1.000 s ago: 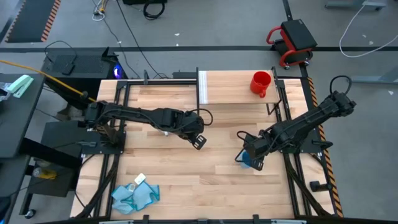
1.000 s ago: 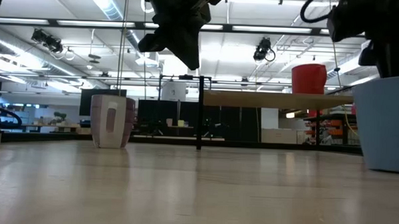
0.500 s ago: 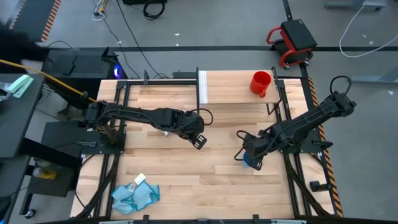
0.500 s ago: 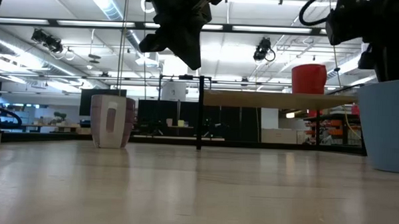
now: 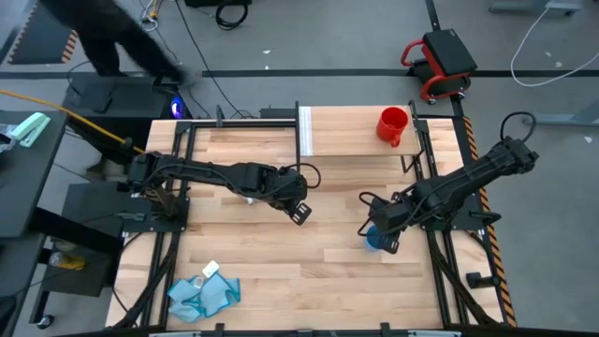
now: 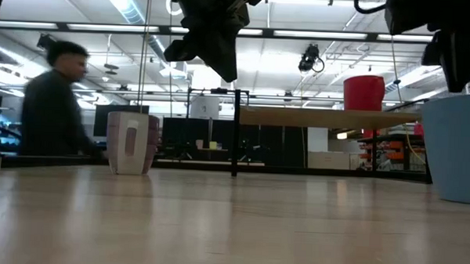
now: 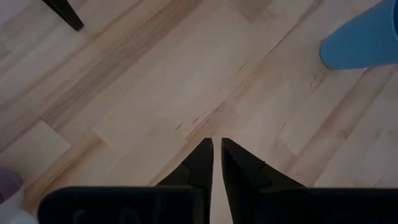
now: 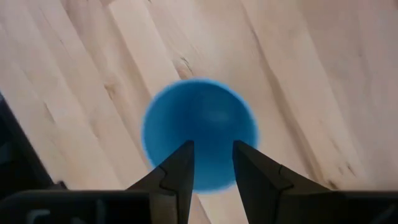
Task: Stack small to large cups/mugs on shelf
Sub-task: Put the blue cup on the shelf
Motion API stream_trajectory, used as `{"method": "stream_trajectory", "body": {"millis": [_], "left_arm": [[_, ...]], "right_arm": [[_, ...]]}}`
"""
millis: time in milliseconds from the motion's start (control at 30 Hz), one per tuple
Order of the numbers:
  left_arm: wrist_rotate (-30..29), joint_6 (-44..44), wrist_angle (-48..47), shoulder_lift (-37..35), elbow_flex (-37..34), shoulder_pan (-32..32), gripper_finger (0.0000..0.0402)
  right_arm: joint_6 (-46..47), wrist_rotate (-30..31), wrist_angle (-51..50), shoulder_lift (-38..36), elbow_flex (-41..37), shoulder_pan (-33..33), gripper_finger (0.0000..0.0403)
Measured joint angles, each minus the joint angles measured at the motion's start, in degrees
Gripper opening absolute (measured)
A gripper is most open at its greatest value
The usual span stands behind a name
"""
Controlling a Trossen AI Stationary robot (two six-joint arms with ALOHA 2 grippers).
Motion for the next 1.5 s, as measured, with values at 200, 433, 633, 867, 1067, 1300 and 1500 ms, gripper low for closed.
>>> {"method": "stream_trajectory", "body": {"millis": [200,433,633,867,1067,1300,1500], "left_arm": [[0.0,0.0,0.0,0.0,0.0,0.2,0.0042],[0.0,0.0,0.3,0.0,0.0,0.2,0.0041],[0.0,0.0,0.4,0.0,0.0,0.2,0.0041],[0.0,-0.1,0.4,0.0,0.0,0.2,0.0041],[0.0,-0.3,0.4,0.0,0.0,0.2,0.0037],[0.0,-0.3,0.4,0.0,0.0,0.2,0.0036],[0.0,-0.1,0.5,0.0,0.0,0.2,0.003]], "right_arm": [[-1.7,-0.4,-2.2,0.2,-1.6,0.0,0.0117],[-2.0,-0.3,-0.9,0.2,-5.3,-0.5,0.0117],[-2.0,-0.4,4.0,0.2,-7.7,-0.7,0.0117],[0.0,-0.5,7.6,0.2,-9.9,-0.7,0.0116],[0.4,-0.3,7.7,0.2,-9.4,-2.3,0.0082],[-3.8,-0.9,7.7,0.2,-9.3,-5.0,0.001],[-6.6,-3.5,5.9,0.3,-7.9,-8.0,0.0008]]}}
